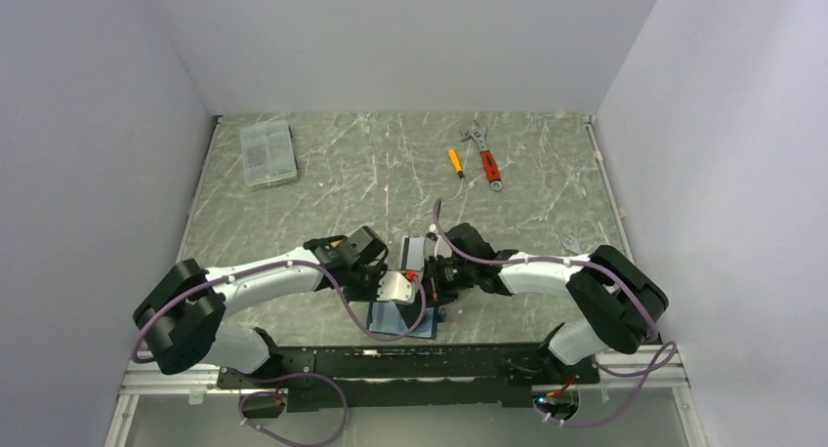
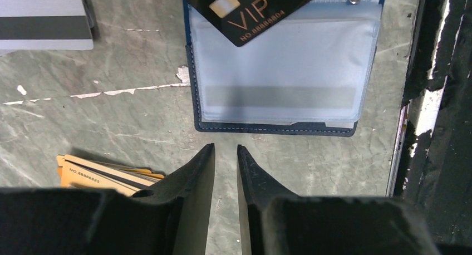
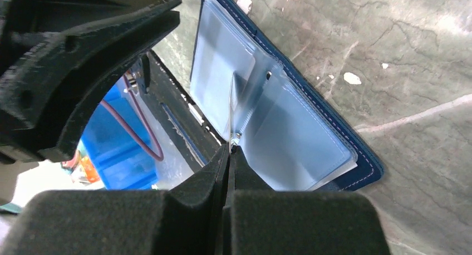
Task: Put the credit cards into the card holder
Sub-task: Insert the credit card into the card holder.
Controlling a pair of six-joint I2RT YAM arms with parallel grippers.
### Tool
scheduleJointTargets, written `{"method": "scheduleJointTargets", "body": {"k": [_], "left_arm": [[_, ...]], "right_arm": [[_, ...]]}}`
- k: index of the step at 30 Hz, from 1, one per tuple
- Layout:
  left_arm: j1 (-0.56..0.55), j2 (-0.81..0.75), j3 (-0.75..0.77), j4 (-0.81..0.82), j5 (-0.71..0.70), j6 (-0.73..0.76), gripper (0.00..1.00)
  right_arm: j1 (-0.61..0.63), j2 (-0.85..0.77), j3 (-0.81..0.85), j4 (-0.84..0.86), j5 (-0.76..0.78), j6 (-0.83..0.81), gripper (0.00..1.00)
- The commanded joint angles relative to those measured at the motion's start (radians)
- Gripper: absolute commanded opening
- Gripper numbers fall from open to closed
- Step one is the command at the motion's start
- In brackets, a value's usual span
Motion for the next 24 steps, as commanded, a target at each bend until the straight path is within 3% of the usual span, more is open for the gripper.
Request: {"method": "scheduleJointTargets", "body": {"k": [1, 24], "left_arm": [[-0.008, -0.011, -0.012, -0.007, 0.031, 0.035, 0.26], [-0.091, 0.050, -0.026, 0.001, -0.032, 0.019, 0.16]], "right_arm": [[-0.032, -0.065, -0.012, 0.031, -0.030, -0.019, 0.00], [-0.057, 0.035, -0.073, 0.146, -0.106, 0.002, 0.00]]}}
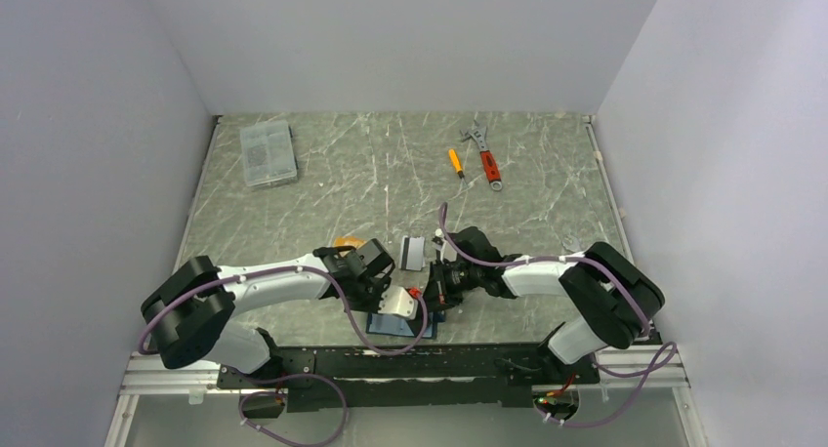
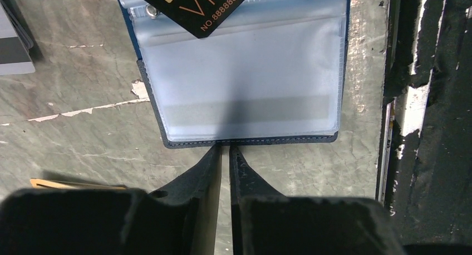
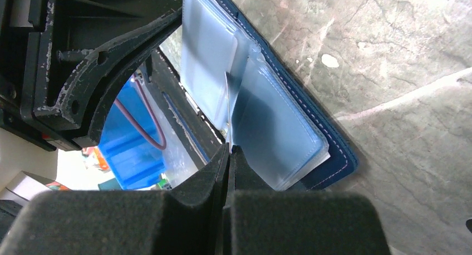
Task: Put the credit cards into the card holder
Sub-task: Insert the credit card into the card holder.
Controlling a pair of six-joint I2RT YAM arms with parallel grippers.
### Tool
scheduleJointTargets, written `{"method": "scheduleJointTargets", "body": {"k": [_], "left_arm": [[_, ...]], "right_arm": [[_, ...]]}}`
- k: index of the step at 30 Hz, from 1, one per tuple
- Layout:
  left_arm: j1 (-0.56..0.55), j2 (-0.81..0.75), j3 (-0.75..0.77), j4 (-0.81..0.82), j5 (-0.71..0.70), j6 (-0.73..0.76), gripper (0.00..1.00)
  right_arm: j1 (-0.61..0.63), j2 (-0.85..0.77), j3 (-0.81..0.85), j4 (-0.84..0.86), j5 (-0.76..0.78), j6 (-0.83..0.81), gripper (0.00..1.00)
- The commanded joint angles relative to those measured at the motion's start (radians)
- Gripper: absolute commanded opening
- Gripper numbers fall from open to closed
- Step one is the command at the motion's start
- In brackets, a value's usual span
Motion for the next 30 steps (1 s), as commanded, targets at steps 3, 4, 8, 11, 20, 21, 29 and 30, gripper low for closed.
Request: {"method": "scheduleJointTargets", "body": {"k": [3, 4, 8, 11, 20, 21, 29, 30], "left_arm": [[-0.017, 0.018, 0.008, -0.006, 0.003, 0.001, 0.14], [-0.018, 0.019, 0.008, -0.005, 0.003, 0.002, 0.13], [-0.023, 0.031, 0.010, -0.002, 0.000, 0.002, 0.09], [-0.028, 0.040, 0.016, -0.004, -0.003, -0.003, 0.05], [-0.032, 0.048, 0.016, -0.005, -0.003, -0.006, 0.03], [-0.032, 0.051, 0.019, -0.007, -0.002, -0.004, 0.03], [-0.032, 0.056, 0.020, -0.012, -0.002, -0.001, 0.01], [-0.033, 0.056, 0.020, -0.013, -0.001, -0.002, 0.01]], "right_arm": [[-0.007, 0.009, -0.006, 0.033, -0.016, -0.002, 0.00], [-0.009, -0.003, -0.011, 0.021, -0.013, -0.006, 0.00], [-0.018, -0.035, -0.035, 0.008, -0.014, -0.008, 0.00], [-0.019, -0.018, -0.042, 0.038, -0.027, 0.006, 0.00], [-0.018, 0.013, -0.025, 0.057, -0.044, -0.003, 0.00], [-0.018, 0.021, -0.021, 0.063, -0.048, -0.002, 0.00], [-0.018, 0.081, 0.007, 0.111, -0.054, 0.008, 0.00], [-0.018, 0.087, 0.006, 0.120, -0.052, 0.012, 0.00]]}}
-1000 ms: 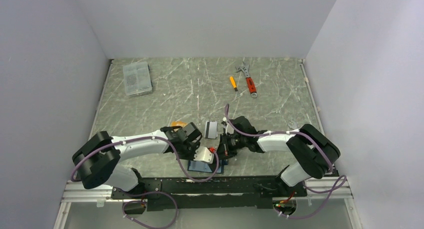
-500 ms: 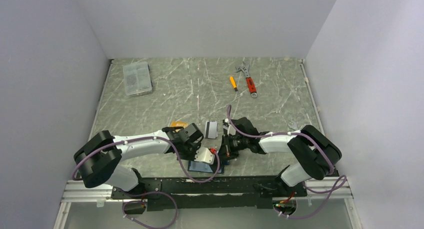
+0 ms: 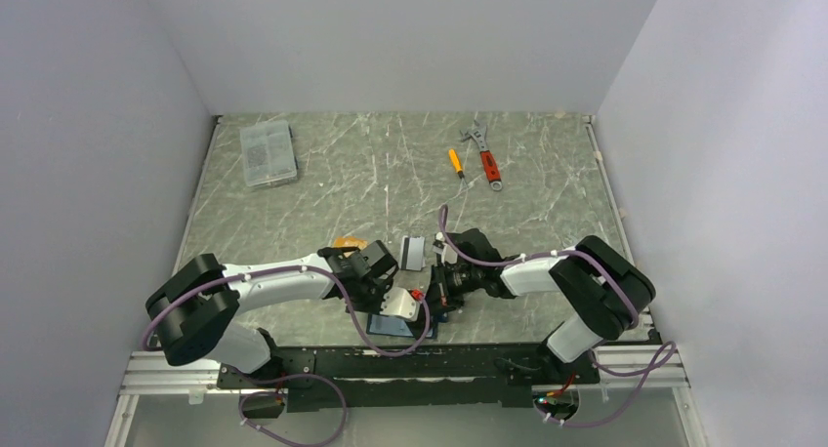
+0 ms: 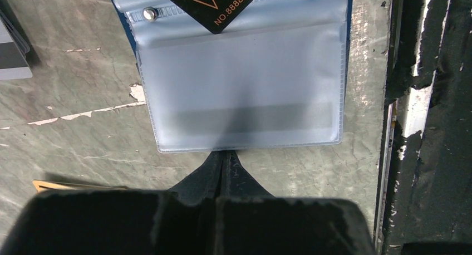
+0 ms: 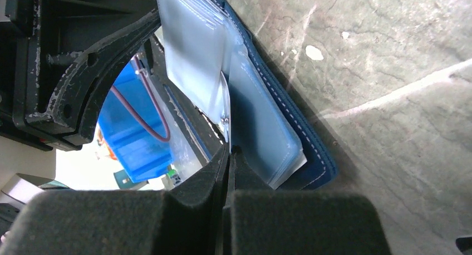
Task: Put the credit cards into the card holder
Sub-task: Insert the credit card into the card holder.
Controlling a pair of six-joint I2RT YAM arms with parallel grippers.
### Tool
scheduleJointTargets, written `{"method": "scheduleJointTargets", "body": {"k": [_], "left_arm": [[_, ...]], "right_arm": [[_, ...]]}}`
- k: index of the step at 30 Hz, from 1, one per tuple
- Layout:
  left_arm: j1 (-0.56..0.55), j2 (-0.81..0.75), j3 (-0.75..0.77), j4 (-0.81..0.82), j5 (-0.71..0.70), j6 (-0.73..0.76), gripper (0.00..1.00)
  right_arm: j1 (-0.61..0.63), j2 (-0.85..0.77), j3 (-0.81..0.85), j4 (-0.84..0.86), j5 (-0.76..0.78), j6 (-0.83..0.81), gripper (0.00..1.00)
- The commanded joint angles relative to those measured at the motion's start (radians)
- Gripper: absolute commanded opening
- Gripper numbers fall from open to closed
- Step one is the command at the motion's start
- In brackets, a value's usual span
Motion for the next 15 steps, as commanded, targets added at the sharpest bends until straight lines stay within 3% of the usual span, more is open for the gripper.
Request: {"method": "scheduleJointTargets", "body": {"k": [1, 10, 15], "left_arm": [[-0.011, 0.030, 0.003, -0.001, 0.026, 0.003, 0.00], [-0.011, 0.031, -0.007, -0.004, 0.008, 0.007, 0.00], [-0.010, 0.027, -0.019, -0.001, -0.003, 0.009, 0.00]], "right_arm": [[0.001, 0.034, 0.031, 0.071, 0.015, 0.005, 0.00], [-0.003, 0.056, 0.064, 0.139, 0.020, 0.019, 0.00], [-0.001, 0.005, 0.070, 0.094, 0.025, -0.016, 0.00]]}}
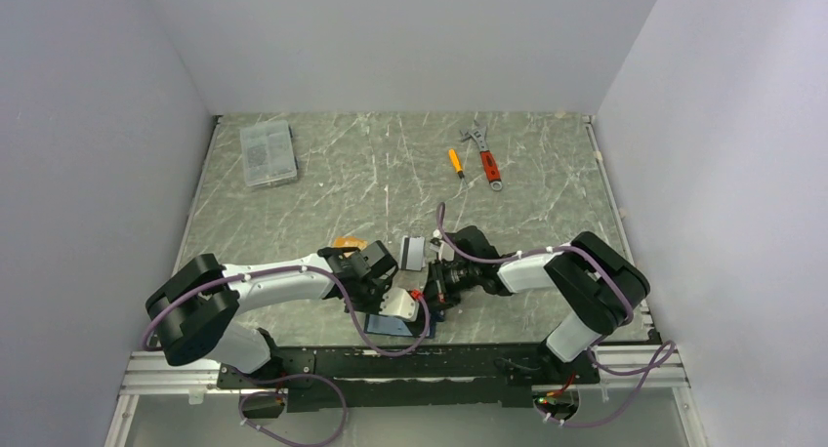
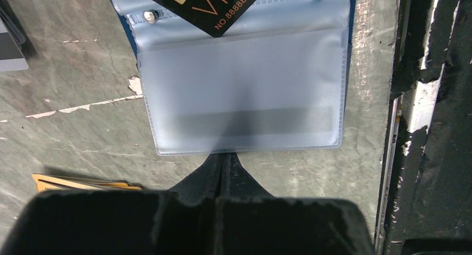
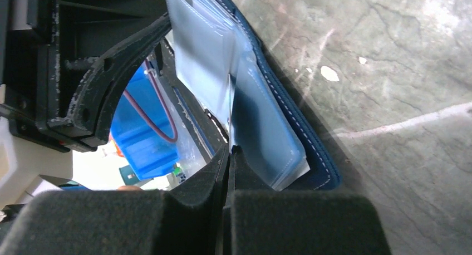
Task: Put the credit cards into the card holder
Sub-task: Insert the credit card into the card holder.
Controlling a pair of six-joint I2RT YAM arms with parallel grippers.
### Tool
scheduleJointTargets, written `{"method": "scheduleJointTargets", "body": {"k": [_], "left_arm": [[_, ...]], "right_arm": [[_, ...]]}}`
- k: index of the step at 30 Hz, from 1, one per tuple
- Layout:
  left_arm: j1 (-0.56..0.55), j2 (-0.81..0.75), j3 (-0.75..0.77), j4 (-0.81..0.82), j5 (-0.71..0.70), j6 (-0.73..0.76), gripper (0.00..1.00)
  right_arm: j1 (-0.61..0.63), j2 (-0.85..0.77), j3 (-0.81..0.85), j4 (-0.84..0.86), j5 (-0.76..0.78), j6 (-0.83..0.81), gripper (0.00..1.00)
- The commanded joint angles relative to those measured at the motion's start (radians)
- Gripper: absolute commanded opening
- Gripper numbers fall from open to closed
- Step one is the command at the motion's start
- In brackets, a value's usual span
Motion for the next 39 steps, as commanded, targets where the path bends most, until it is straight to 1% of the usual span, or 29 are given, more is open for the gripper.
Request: {"method": "scheduleJointTargets", "body": {"k": [1, 9, 14, 18, 26, 32, 39], "left_arm": [[-0.010, 0.029, -0.020, 0.012, 0.017, 0.007, 0.00], [-0.010, 0.038, -0.007, 0.013, 0.013, -0.004, 0.00], [-0.010, 0.041, -0.009, 0.018, 0.000, -0.005, 0.00], [-0.009, 0.058, -0.003, 0.019, -0.011, -0.009, 0.00], [-0.010, 0.061, 0.011, 0.009, -0.013, -0.014, 0.00], [-0.009, 0.063, 0.006, 0.009, -0.017, -0.012, 0.00], [-0.010, 0.070, 0.011, 0.006, -0.016, -0.012, 0.00]], "right_arm": [[0.004, -0.048, 0.043, 0.056, 0.061, -0.038, 0.00], [0.003, -0.052, 0.013, 0.084, 0.047, -0.023, 0.00], [0.004, -0.110, -0.004, 0.018, 0.060, -0.050, 0.00], [0.003, -0.142, -0.015, -0.003, 0.062, -0.057, 0.00], [0.001, -0.092, -0.002, -0.002, 0.072, -0.065, 0.00], [-0.002, -0.068, -0.024, 0.027, 0.058, -0.061, 0.00], [-0.003, -0.078, -0.045, 0.027, 0.049, -0.064, 0.00]]}}
